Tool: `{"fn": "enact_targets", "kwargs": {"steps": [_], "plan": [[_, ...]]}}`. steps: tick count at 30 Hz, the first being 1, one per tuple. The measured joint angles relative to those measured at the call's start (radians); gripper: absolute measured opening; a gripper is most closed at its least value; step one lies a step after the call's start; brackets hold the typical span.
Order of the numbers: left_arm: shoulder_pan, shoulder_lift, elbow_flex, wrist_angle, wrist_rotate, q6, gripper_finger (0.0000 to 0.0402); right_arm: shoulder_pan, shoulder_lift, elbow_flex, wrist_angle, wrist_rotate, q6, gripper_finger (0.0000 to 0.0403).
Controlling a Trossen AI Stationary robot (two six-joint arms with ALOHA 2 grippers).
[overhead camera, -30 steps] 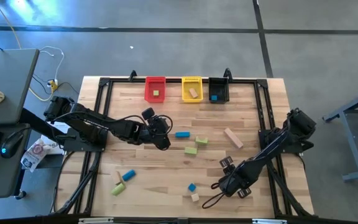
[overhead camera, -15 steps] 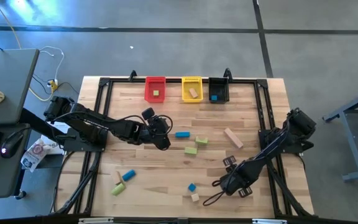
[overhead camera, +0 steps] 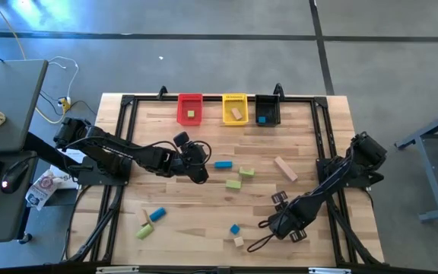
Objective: Sort & place blocks by color
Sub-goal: Put the blue block into the black bin
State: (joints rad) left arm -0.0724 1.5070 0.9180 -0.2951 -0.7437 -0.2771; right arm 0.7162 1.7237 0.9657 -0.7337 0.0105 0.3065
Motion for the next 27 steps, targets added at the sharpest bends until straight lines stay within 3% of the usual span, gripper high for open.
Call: {"fn": "enact_targets", "kwargs": {"steps": [7, 18, 27], "plan": [[0.000, 0.000, 0.000, 0.000, 0.000, 0.015, 0.0168, -0.003, 0.003, 0.003, -0.036, -0.002, 0.066, 0.0124], [0.000, 0.000, 0.000, 0.000, 0.001, 0.038, 0.0168, -0.004, 0.021, 0.021, -0.073, 0.026, 0.211, 0.0115], [0.014, 0.000, 0.000, -0.003, 0.007, 0.045, 0.0168, -0.034, 0.025, 0.079, -0.178, 0.254, 0.307, 0.0113]]}}
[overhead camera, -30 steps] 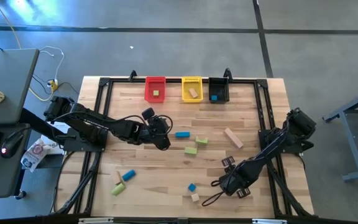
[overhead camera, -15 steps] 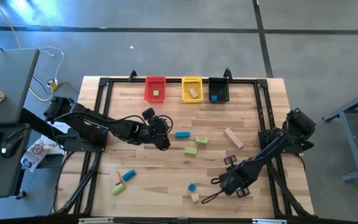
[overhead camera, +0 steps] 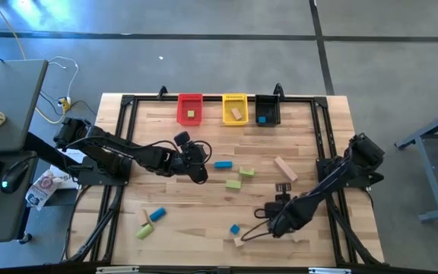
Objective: Sort & place blocks by color
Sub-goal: Put the blue block into the black bin
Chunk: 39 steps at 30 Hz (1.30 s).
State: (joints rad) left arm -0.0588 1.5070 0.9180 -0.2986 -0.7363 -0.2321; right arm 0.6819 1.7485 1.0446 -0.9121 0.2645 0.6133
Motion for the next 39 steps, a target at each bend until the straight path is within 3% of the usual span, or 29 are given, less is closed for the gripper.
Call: {"fn": "enact_targets", "kwargs": {"steps": [7, 14, 27, 31, 39], "plan": [[0.057, 0.000, 0.000, -0.072, 0.060, 0.000, 0.0168, -0.112, -0.001, 0.009, 0.000, 0.198, -0.004, 0.0113], [0.145, 0.000, 0.000, -0.142, 0.063, 0.008, 0.0168, -0.274, -0.002, 0.009, 0.000, 0.318, -0.083, 0.0113], [0.306, 0.000, 0.000, -0.117, 0.213, 0.137, 0.0168, -0.604, -0.038, 0.009, 0.024, 0.444, -0.320, 0.0113], [0.322, 0.000, 0.000, -0.079, 0.297, 0.143, 0.0168, -0.712, -0.078, 0.009, 0.058, 0.494, -0.390, 0.0113], [0.316, 0.000, 0.000, -0.048, 0.430, 0.156, 0.0168, -0.935, -0.179, 0.009, 0.170, 0.492, -0.497, 0.0113]]}}
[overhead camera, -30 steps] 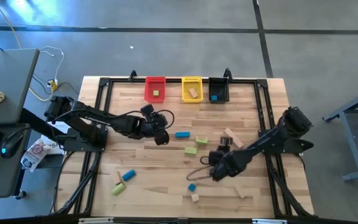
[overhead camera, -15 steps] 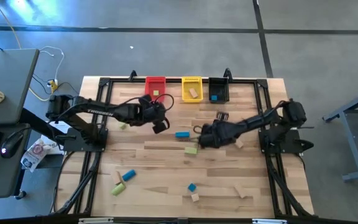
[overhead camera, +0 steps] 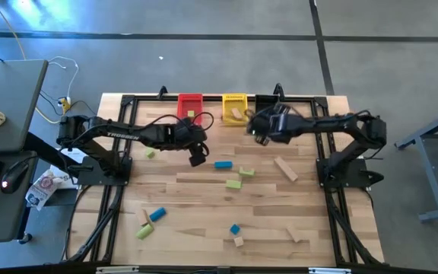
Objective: Sort & place blocks by color
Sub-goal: Put the blue block into the black bin
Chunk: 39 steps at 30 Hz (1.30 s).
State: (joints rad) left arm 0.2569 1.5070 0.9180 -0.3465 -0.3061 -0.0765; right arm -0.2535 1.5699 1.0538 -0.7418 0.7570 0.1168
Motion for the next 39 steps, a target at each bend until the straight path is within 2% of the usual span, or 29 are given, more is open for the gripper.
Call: {"fn": "enact_targets", "kwargs": {"steps": [3, 10, 19, 29, 39], "plan": [[-0.003, 0.000, 0.000, -0.041, -0.003, 0.001, 0.0168, -0.081, -0.023, 0.000, 0.077, -0.048, -0.033, 0.0113], [0.011, 0.000, 0.000, -0.231, -0.060, -0.094, 0.0168, -0.256, -0.021, -0.001, 0.248, -0.273, -0.038, 0.0113], [0.018, 0.000, 0.000, -0.521, -0.072, -0.238, 0.0168, -0.393, 0.059, -0.002, 0.270, -0.431, 0.014, 0.0113], [0.018, 0.000, 0.000, -0.783, -0.072, -0.364, 0.0168, -0.408, 0.135, -0.003, 0.276, -0.454, 0.017, 0.0118], [0.018, 0.000, 0.000, -0.873, 0.001, -0.428, 0.0168, -0.408, 0.140, -0.003, 0.282, -0.450, -0.002, 0.0159]]}}
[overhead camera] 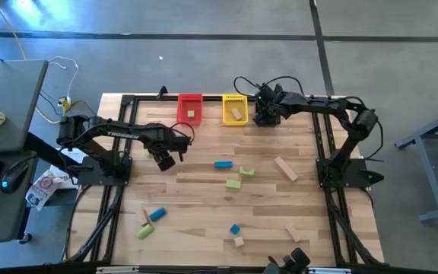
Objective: Sort & place blocks by color
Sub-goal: Put the blue block into the black bin, then put the green block into the red bin
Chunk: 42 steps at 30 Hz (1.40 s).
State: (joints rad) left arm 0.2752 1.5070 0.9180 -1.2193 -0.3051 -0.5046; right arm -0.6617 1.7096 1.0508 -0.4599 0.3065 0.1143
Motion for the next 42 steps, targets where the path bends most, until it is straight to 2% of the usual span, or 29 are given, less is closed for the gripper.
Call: {"fn": "enact_targets", "kwargs": {"steps": [6, 17, 27, 34, 42], "plan": [[0.000, 0.000, 0.000, -0.041, 0.030, 0.003, 0.0168, 0.000, 0.000, 0.011, -0.012, -0.008, -0.010, 0.0180], [0.072, 0.000, 0.000, -0.069, 0.036, 0.054, 0.0168, 0.001, 0.000, 0.102, -0.132, -0.110, 0.017, 0.0181], [0.177, -0.001, -0.015, -0.069, 0.145, 0.133, 0.0168, 0.001, 0.000, 0.132, -0.197, -0.111, 0.016, 0.0181], [0.255, -0.001, -0.078, -0.056, 0.177, 0.123, 0.0168, 0.001, 0.000, 0.132, -0.207, -0.114, 0.016, 0.0181], [0.279, -0.001, -0.124, 0.022, 0.232, 0.158, 0.0168, 0.001, 0.000, 0.132, -0.209, -0.114, 0.016, 0.0181]]}}
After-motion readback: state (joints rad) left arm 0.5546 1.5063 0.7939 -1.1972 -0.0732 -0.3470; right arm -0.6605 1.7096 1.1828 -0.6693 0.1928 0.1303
